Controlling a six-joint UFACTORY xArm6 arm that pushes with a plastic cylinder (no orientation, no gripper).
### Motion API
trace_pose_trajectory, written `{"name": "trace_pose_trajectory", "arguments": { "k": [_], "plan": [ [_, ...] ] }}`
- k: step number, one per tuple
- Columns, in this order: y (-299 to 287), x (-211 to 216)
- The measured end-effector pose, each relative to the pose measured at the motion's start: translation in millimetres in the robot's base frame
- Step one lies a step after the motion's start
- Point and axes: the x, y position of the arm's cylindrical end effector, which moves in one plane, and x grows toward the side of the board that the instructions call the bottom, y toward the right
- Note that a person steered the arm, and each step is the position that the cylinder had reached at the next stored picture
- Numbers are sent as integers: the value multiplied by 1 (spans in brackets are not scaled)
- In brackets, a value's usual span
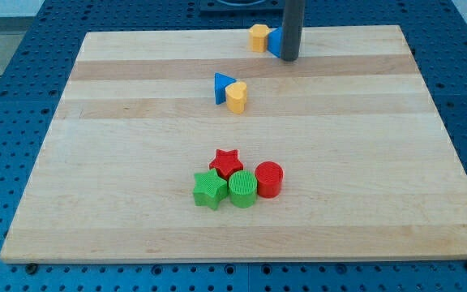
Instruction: Push the yellow heart along with the blue triangle to the left
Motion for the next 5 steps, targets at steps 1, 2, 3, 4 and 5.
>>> {"name": "trace_pose_trajectory", "arguments": {
  "k": [1,2,3,4,5],
  "plan": [
    [14,20],
    [37,105],
    [10,167],
    [-41,162],
    [-69,124]
  ]
}}
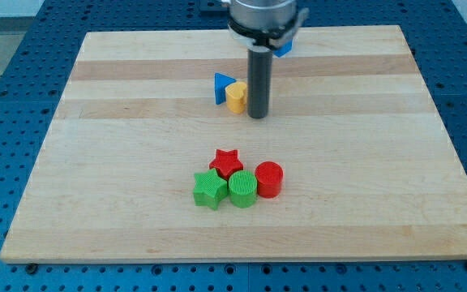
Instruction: Push the yellow heart along with the blue triangle to the left
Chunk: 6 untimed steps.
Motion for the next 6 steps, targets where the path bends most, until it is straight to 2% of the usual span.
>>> {"name": "trace_pose_trajectory", "arguments": {
  "k": [1,3,5,6],
  "plan": [
    [-8,-9],
    [-28,8],
    [-39,-77],
    [-42,-61]
  ]
}}
